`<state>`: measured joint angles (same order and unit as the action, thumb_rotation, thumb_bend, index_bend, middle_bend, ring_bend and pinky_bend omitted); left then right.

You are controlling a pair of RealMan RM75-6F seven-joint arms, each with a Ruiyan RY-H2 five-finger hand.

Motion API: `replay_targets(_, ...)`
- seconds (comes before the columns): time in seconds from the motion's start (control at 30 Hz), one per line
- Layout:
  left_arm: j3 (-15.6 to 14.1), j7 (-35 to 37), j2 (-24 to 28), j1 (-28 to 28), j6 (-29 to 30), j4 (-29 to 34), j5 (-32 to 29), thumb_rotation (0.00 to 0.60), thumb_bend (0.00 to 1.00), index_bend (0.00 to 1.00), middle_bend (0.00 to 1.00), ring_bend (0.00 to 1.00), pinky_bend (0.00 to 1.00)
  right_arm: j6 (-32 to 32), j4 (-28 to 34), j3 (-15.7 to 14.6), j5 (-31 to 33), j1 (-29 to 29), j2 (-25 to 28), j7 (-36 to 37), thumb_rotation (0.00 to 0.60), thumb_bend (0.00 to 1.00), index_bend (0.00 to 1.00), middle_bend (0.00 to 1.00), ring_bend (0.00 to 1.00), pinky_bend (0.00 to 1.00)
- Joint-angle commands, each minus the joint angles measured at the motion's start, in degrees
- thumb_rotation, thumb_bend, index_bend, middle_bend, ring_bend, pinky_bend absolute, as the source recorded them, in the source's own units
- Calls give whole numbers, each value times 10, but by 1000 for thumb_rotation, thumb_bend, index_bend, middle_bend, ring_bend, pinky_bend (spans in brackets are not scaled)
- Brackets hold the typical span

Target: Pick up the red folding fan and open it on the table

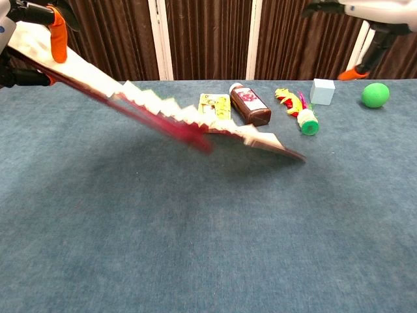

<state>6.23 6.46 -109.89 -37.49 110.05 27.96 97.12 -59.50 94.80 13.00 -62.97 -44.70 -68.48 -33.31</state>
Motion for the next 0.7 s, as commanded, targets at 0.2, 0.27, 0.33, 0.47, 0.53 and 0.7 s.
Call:
replay_targets(0.2, -13, -29, -4, -3, 3, -32, 10, 600, 519, 715, 424, 37, 152, -6, -53, -18, 24, 14, -3, -14, 600, 212, 82, 56, 9, 0)
replay_targets(0.27, -20, -35, -6, -2, 5, -42, 14, 600, 519, 708, 421, 37, 148, -20, -67, -16, 22, 21, -5, -8, 600, 213, 82, 56, 10, 0)
replay_targets(0.33, -25, -33, -5, 2, 2, -45, 15, 600, 519, 676, 398, 33, 134, -36, -75, -10, 20, 28, -6, 7, 600, 213, 82, 56, 15, 0)
replay_targets(0.47, -38, -35, 10, 39, -51, -33, -3, 600, 510, 416, 193, 2, 62, -70, -93, 3, 9, 54, -4, 73, 600, 213, 82, 56, 23, 0)
replay_targets(0.53, -51, -62, 34, 72, -110, 3, -20, 600, 496, 214, 54, 0, 25, -71, -106, 3, 6, 66, 2, 106, 600, 213, 82, 56, 23, 0)
replay_targets(0.7, -63, -156, 140, 124, -194, 223, -64, 600, 251, 11, 0, 0, 0, -61, -136, -1, 5, 85, 9, 152, 600, 213, 83, 56, 23, 0)
